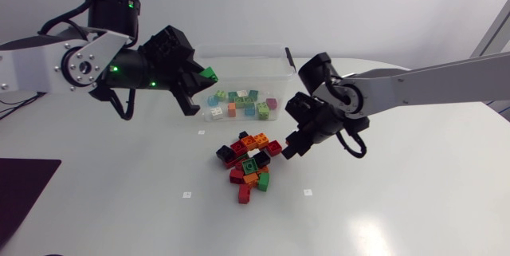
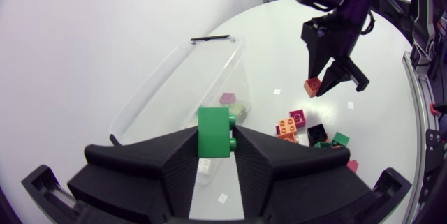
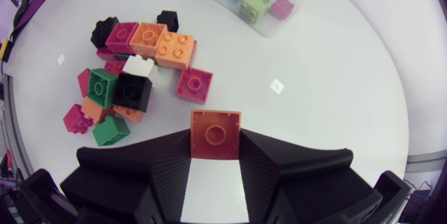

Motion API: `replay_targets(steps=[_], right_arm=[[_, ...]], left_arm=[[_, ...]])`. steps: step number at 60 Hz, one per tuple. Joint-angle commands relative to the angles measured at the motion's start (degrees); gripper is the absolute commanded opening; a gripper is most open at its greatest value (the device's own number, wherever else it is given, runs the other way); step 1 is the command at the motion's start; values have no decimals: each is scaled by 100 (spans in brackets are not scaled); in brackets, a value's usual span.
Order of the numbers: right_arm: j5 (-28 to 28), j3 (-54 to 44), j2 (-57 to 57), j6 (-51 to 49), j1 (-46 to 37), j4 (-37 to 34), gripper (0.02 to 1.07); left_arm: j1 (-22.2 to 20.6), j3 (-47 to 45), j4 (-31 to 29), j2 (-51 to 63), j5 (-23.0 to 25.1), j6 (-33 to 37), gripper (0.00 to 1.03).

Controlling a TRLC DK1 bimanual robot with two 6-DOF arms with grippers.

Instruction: Place the duplo bricks in the container

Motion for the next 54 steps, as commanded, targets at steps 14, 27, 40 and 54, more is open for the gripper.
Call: replay_targets(steps=[14,27,40,54], right_arm=[[-66,236,-515,-154,-139,-214,30],[-92,535,-691,-189,-130,-275,30],[-145,869,-762,-198,-130,-205,30],[-312,1484,-577,-189,-130,-82,30]], left_arm=[[182,1140,373,1119,-147,-685,30],[103,1957,338,1857,-323,-852,31],[77,2818,39,2525,-340,-958,31],[42,3258,-40,2885,-516,-1011,77]])
